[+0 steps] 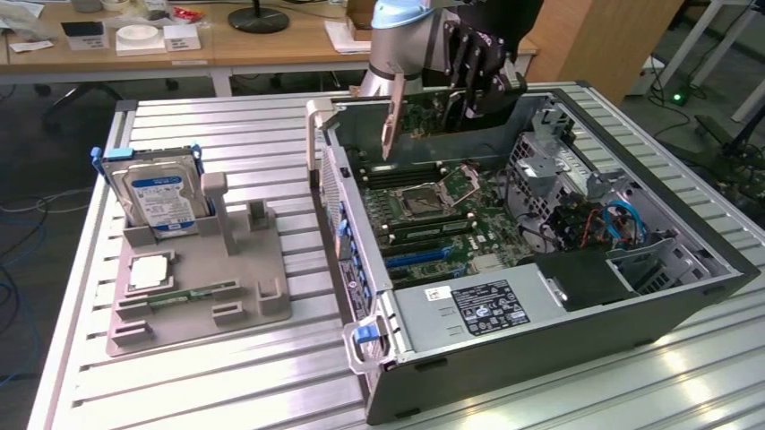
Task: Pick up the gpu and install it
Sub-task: 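Insert the gpu into the slot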
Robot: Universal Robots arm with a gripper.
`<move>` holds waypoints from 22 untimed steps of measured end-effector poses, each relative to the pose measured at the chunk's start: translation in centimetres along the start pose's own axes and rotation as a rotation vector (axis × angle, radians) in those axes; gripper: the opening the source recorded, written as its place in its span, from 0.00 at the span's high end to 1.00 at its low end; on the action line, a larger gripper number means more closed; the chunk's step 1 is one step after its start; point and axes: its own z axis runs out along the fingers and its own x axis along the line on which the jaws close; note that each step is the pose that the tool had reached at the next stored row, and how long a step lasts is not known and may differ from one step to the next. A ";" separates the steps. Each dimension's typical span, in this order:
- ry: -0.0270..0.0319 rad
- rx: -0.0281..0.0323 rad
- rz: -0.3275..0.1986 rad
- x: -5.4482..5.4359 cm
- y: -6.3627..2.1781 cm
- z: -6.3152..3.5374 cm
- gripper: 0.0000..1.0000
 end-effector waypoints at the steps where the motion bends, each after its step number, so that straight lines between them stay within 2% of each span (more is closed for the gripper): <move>1: 0.0000 0.0000 0.000 0.0 0.00 0.00 0.72; 11: 0.0000 0.0000 0.000 0.0 0.00 0.00 0.72; 16: 0.0011 0.0035 0.039 0.0 -0.04 0.03 0.72; 22: 0.0012 0.0039 0.043 0.0 -0.05 0.03 0.72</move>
